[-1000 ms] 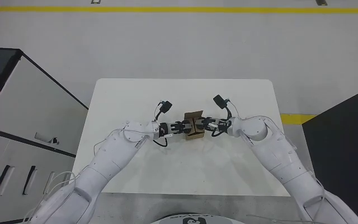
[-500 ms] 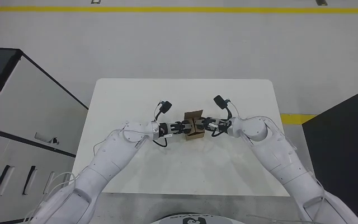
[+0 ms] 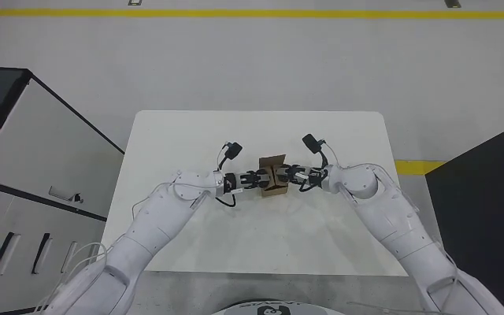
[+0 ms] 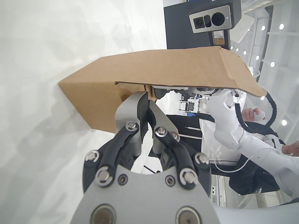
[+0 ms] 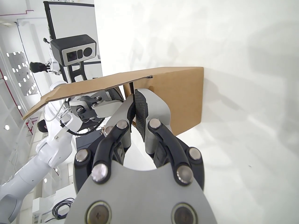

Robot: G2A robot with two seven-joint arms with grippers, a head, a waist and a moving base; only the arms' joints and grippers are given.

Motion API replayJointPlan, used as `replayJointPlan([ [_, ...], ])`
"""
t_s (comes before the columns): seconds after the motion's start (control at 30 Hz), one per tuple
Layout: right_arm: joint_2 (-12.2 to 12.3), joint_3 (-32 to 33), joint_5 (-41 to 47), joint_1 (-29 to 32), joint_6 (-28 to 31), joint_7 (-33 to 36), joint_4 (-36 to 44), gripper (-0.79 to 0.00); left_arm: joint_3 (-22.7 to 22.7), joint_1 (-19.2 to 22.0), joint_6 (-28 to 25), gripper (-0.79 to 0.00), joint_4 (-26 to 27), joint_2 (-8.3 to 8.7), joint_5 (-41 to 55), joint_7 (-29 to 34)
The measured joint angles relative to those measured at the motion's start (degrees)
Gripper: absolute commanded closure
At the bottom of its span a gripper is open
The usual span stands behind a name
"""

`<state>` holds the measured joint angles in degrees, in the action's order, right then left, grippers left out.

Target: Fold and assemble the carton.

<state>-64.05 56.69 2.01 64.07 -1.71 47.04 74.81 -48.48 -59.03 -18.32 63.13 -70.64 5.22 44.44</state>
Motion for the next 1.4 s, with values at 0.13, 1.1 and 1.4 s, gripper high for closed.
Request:
replayJointPlan([
  [0.13,0.17,1.5,2.24,0.6,1.26,0.34,0.55,0.0,-1.09,-0.53,-1.77,0.0,0.81,0.16,1.75,0.58],
  [1.1,2.57,15.48,17.96,4.58,12.84,7.87,-0.07,-0.785,-11.67,-10.16,-4.38,-0.785,13.21,4.63,2.22,9.15],
  [1.4,2.06,14.0,18.26,4.09,13.19,5.32,-0.58,-0.785,-10.62,-10.86,-3.74,-0.785,13.94,4.51,0.43,7.62],
])
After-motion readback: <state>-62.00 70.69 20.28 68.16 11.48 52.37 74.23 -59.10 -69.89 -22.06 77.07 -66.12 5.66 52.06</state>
